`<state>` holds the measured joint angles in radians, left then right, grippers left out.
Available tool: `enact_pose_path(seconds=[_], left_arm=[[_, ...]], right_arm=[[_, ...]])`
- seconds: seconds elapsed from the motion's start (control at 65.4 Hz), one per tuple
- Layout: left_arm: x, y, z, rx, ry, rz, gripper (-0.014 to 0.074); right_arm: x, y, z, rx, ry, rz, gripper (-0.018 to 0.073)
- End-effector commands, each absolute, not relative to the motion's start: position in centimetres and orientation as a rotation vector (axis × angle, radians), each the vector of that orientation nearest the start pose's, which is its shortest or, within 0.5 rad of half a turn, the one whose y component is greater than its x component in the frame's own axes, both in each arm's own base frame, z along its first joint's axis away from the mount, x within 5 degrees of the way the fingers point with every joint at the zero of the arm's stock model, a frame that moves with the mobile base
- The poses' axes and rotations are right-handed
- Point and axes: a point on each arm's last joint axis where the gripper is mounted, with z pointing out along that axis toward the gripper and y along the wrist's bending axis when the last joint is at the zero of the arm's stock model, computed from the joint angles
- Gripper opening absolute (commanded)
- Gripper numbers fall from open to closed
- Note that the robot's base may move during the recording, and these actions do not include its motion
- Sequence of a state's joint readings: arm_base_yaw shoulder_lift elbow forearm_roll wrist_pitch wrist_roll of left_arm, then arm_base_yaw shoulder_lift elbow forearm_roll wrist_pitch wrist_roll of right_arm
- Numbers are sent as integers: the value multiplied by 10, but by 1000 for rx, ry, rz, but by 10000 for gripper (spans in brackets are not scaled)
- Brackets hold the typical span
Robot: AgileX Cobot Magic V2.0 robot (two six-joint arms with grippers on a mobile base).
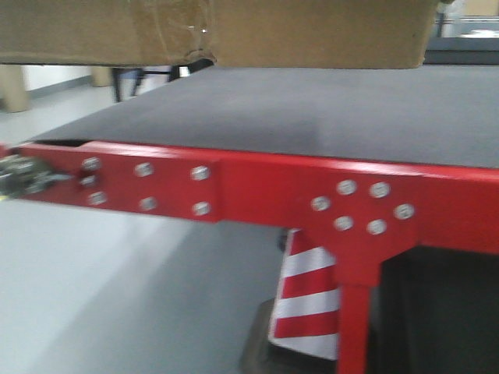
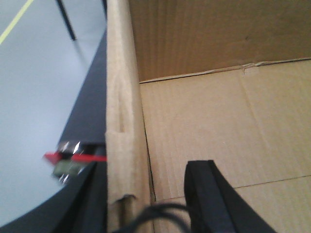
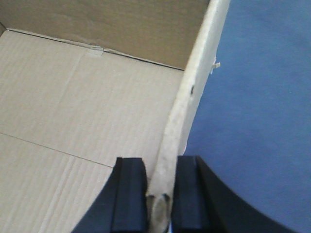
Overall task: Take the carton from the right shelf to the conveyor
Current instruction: 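Hold the carton while the base drives to the black conveyor belt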
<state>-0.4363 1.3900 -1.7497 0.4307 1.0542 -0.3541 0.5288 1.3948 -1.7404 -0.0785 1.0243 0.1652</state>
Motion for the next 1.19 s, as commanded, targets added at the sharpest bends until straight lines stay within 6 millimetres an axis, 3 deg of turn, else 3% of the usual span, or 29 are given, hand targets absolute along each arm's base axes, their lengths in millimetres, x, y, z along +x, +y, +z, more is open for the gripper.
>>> enact_pose_path(seconds=[0.0,1.177], left_arm=[[261,-87,500,149,2010,69,-9],[261,-87,500,149,2010,69,-9]], right_arm=[[245,139,488,-419,2083,325,-67],[245,139,489,-418,2080,326,-67]])
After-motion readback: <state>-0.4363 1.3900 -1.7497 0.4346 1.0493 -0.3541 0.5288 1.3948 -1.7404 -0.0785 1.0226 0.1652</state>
